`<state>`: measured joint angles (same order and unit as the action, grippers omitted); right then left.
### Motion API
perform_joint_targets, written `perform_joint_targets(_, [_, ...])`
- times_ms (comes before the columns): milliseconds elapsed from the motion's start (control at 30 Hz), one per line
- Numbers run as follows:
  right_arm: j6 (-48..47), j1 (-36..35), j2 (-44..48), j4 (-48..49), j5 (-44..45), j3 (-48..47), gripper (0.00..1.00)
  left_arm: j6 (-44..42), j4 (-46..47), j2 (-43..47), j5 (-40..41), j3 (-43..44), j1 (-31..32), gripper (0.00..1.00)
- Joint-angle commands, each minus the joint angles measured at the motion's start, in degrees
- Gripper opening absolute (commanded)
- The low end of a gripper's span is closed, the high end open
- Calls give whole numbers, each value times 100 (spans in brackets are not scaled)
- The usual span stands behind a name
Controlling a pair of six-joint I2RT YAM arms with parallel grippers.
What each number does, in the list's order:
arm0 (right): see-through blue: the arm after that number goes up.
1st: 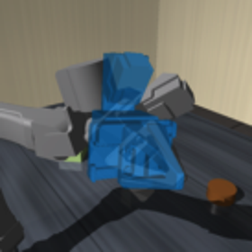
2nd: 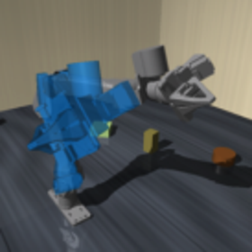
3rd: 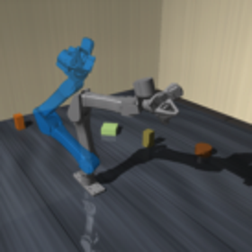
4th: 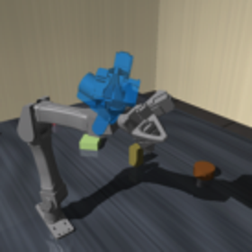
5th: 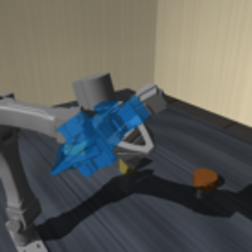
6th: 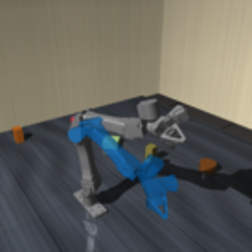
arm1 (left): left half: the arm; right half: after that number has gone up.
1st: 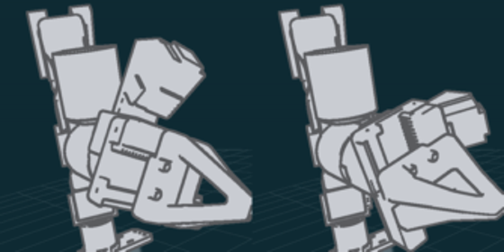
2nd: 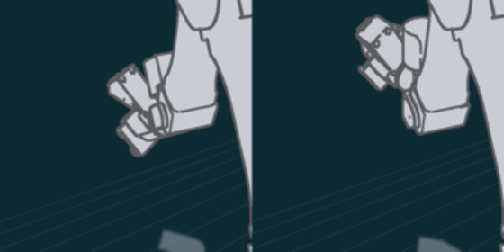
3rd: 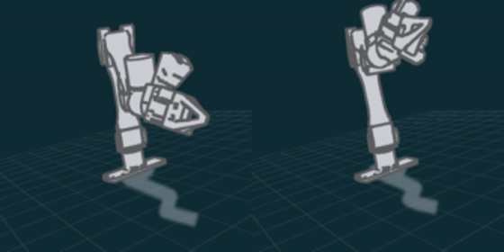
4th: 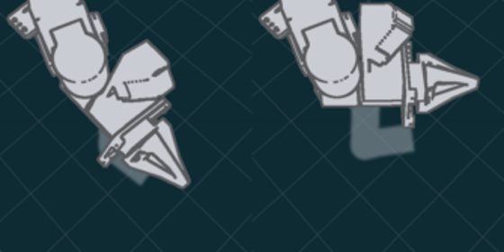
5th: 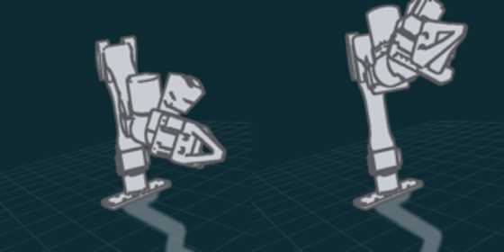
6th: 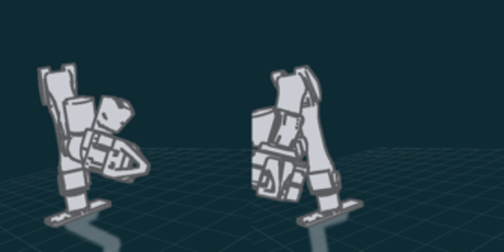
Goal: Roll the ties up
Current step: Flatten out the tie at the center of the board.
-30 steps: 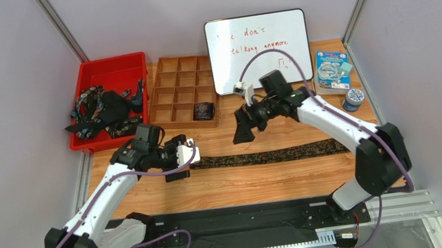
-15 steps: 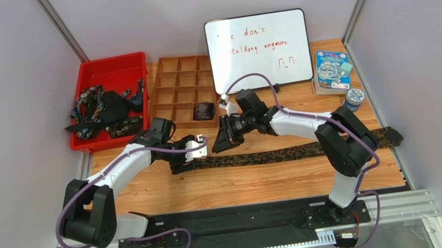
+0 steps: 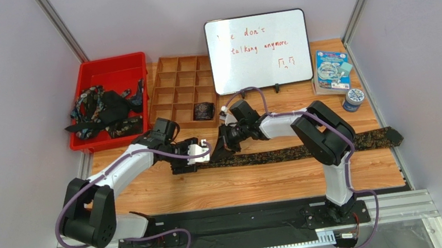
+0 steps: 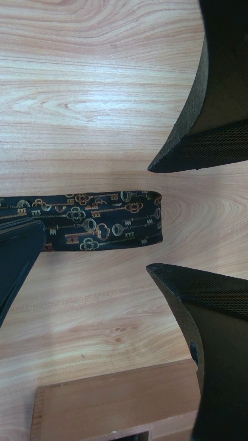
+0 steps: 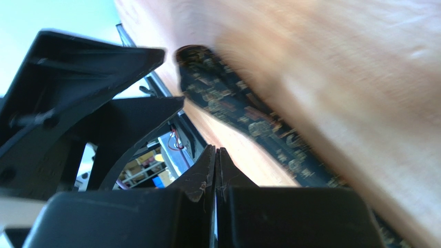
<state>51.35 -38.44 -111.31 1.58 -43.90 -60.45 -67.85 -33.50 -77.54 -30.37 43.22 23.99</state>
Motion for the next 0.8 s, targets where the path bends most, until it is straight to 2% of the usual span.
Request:
perform_joint_targets(0, [340,55,20,368,-172,-310,0,-132,-17,-139,-4,134,71,71])
perform_joint_targets(267, [271,530,627,203,241,-740,3,-105,9,-121,5,108,80,73])
perform_joint_targets(400, [-554,775,996,-744,373,-960,8,-9,54,-25,-4,11,80,77])
perform_joint_targets(467, [-950,925,1172,-1088,391,-1039,13,44,115,63,-30,-50,80,79])
perform_joint_targets(533, [-1293,1118,1225,-1948,417,-1223,19,44,133,204,-65,-165,71,81])
perform_joint_targets(600, [-1882,1259,1287,-2825,426,-1495,19,18,124,326,-74,-235,71,82])
perform_joint_targets(667, [-2015,1505,1374,-3014,233,-1462,18,18,124,397,-83,-279,71,83])
perform_joint_targets(767, [-2111,1883,1472,-3357,435,-1365,15,201,185,467,-48,-297,71,84])
